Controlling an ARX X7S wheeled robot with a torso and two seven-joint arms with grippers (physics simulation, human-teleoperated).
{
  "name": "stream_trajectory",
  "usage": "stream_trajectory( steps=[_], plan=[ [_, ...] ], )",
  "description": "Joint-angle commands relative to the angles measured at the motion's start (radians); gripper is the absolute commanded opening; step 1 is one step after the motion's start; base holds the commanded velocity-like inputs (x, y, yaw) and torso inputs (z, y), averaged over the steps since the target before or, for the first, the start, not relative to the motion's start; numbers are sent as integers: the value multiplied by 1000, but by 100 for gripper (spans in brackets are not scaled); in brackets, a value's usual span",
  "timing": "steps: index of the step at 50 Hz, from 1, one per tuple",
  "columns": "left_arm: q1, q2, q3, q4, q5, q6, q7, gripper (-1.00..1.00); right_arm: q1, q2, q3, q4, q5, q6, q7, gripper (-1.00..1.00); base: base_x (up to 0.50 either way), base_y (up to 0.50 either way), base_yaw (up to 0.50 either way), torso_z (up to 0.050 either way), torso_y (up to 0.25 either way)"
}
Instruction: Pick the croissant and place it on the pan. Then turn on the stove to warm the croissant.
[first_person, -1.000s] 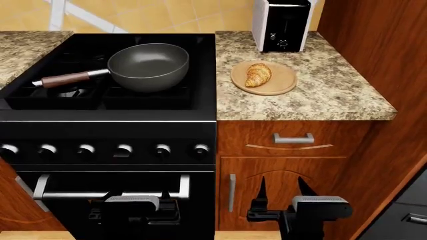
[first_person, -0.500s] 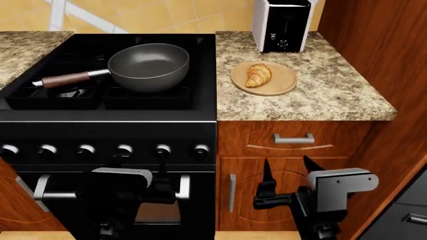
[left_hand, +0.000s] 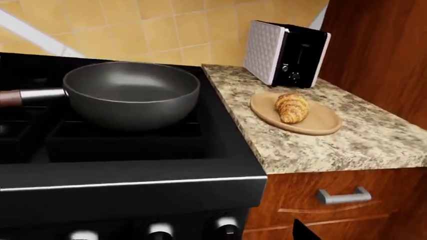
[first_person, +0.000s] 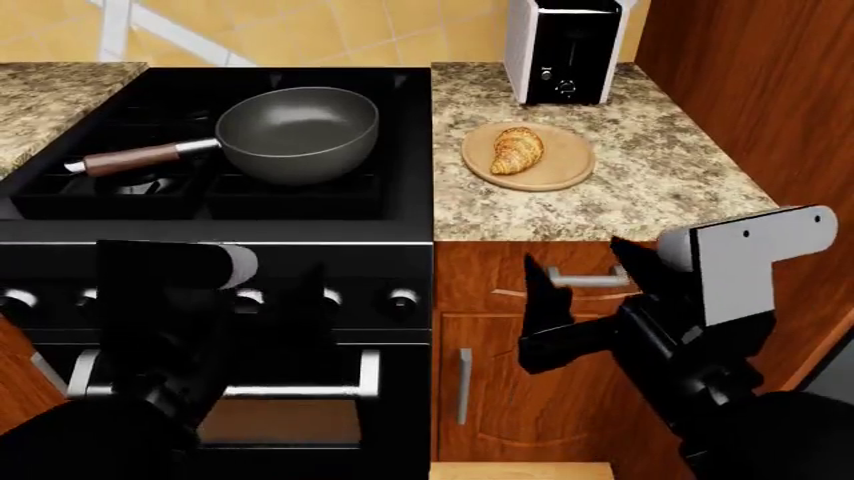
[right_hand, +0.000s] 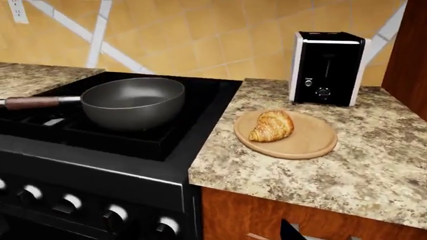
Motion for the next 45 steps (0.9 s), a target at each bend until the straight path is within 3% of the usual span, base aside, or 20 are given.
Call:
stream_trajectory(
  steps=[1, 7, 25, 45],
  plan=[
    [-191, -105, -89, -82, -522, -119, -354, 100, 248, 158, -92, 58, 531, 38, 424, 100, 0, 0, 0, 0, 0],
    [-231, -134, -99, -101, -566, -77, -388, 100, 317, 176, -128, 74, 534, 29, 444, 100, 0, 0, 0, 0, 0],
    [-230, -165, -66, -92, -440, -17, -322, 100, 377, 192, -144, 126, 529, -8, 440, 100, 9, 0, 0, 0, 0],
    [-234, -184, -49, -90, -441, 27, -321, 100, 391, 209, -166, 129, 534, -32, 441, 100, 458, 0, 0, 0, 0]
  ],
)
